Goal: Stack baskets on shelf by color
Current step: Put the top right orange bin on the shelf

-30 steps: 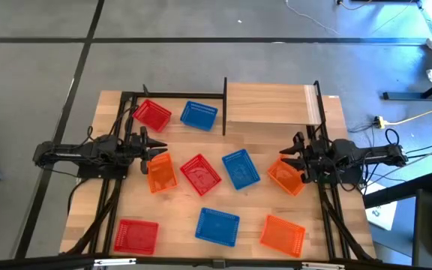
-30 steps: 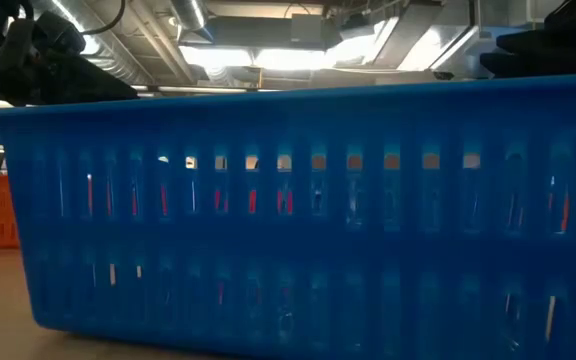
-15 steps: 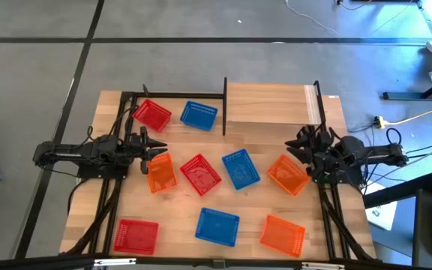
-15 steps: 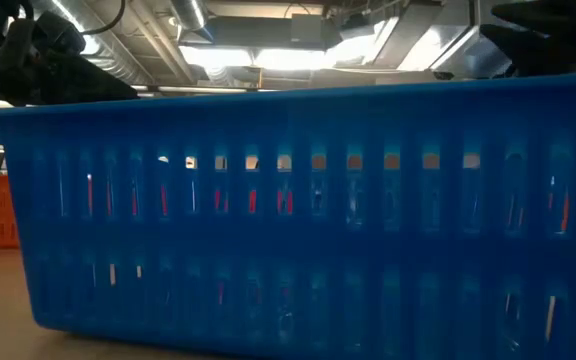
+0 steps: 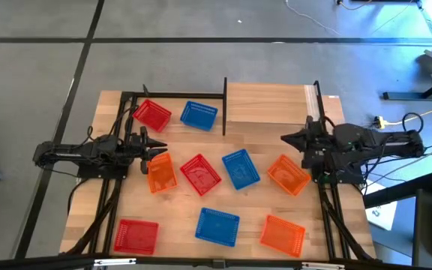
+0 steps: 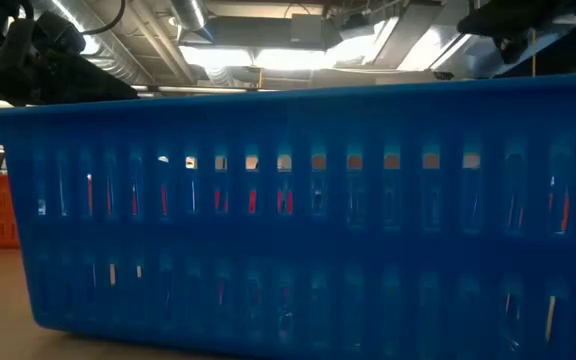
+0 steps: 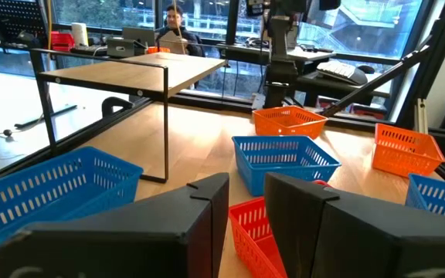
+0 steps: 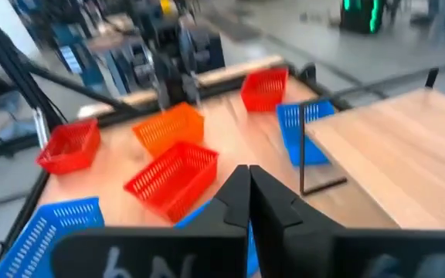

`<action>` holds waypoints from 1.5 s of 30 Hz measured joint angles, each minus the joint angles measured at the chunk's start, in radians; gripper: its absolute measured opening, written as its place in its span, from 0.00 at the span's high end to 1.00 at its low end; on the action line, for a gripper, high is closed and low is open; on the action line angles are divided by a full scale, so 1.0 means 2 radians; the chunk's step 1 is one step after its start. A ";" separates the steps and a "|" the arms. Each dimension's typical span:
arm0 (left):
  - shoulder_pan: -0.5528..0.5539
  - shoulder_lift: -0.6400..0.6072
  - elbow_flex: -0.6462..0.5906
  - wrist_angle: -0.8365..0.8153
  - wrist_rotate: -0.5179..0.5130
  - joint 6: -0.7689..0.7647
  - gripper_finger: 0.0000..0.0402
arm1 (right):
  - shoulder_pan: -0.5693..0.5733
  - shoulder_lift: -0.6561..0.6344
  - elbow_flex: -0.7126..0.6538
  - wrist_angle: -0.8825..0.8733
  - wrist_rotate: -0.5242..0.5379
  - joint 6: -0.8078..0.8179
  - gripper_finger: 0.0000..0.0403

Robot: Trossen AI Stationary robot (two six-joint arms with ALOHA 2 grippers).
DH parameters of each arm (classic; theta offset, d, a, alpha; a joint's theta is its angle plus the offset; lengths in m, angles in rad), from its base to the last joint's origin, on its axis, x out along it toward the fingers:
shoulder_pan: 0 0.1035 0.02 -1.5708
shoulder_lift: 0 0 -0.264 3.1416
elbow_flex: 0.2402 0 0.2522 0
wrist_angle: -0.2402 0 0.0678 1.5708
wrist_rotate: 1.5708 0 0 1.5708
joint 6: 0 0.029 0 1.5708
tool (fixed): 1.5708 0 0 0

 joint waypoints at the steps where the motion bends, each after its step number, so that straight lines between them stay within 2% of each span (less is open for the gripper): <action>1: 0.000 0.000 0.000 0.000 0.000 0.000 0.81 | 0.000 0.023 0.020 -0.014 0.000 0.012 0.99; 6: 0.000 0.000 0.000 0.000 0.000 0.000 0.81 | 0.000 0.123 0.126 -0.116 0.001 0.107 1.00; 12: 0.000 0.000 0.000 0.000 0.000 0.000 0.81 | 0.000 0.209 0.248 -0.304 -0.005 0.252 1.00; 18: 0.000 0.000 0.000 0.000 0.000 0.000 0.81 | 0.000 0.256 0.315 -0.433 -0.108 0.337 1.00; 24: 0.000 0.000 0.000 0.002 0.000 0.000 0.81 | 0.000 0.285 0.315 -0.449 -0.246 0.362 1.00; 28: 0.000 0.000 0.003 0.004 0.003 0.001 0.81 | 0.000 0.307 0.315 -0.447 -0.289 0.359 0.96; 32: 0.000 0.007 0.035 -0.009 0.019 0.004 0.81 | 0.000 0.333 0.315 -0.445 -0.291 0.346 0.90; 40: 0.000 0.067 0.163 -0.184 0.020 0.035 0.81 | 0.000 0.386 0.314 -0.446 -0.259 0.362 0.88; 45: 0.000 0.111 0.207 -0.188 0.023 0.050 0.81 | -0.002 0.408 0.314 -0.446 -0.255 0.342 0.88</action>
